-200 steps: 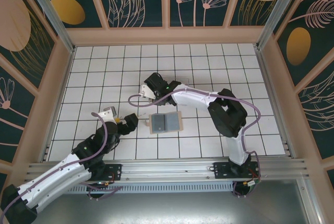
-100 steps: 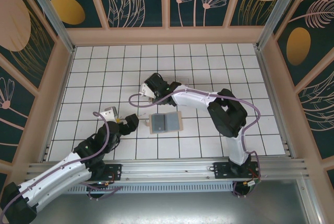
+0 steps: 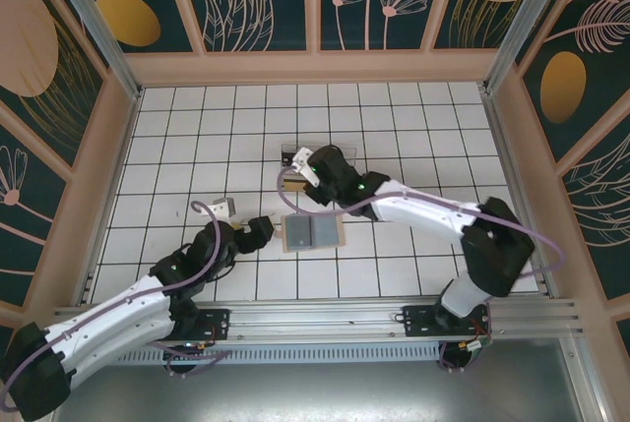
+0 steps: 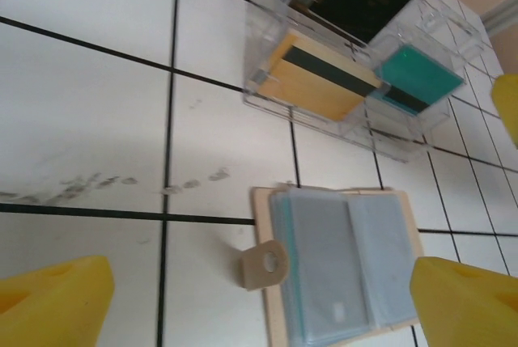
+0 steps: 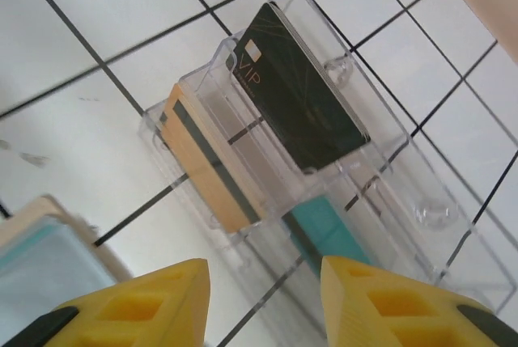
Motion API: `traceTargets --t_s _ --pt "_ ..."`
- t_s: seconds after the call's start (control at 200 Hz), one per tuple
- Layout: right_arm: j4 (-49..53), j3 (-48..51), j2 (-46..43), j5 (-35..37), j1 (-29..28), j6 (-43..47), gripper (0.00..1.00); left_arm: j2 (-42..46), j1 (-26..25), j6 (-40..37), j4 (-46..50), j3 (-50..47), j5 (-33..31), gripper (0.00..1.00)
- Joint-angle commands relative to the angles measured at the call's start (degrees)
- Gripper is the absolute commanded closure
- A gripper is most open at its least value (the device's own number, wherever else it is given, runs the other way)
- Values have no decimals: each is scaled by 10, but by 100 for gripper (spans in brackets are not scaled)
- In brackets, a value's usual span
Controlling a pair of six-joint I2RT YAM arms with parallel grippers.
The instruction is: Take the credit cards out of the card holder
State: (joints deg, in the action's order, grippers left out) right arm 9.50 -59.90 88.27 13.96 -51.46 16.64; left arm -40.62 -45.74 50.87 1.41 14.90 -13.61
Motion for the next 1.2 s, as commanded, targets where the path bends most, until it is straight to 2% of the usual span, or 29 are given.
traceTargets --t_s 0.0,0.18,0.285,0.395,0.56,0.951,1.196 --pt "-62 83 -58 -37 1 -142 58 -54 0 7 -63 34 55 12" --pt "-105 195 -134 -57 1 -284 59 -161 -4 26 -121 61 103 30" --pt "-140 256 -163 -86 0 -339 63 -207 -14 31 -149 75 112 39" --pt "-177 314 -180 -92 0 -376 65 -251 -21 39 -161 84 111 43" --pt "-207 348 -172 -97 -1 -401 75 -300 -28 49 -181 86 125 55" --pt "-243 343 -72 -114 0 -431 79 -359 -30 48 -177 90 122 58" --pt "-244 339 -53 -117 -1 -438 79 -390 -30 38 -181 96 134 59"
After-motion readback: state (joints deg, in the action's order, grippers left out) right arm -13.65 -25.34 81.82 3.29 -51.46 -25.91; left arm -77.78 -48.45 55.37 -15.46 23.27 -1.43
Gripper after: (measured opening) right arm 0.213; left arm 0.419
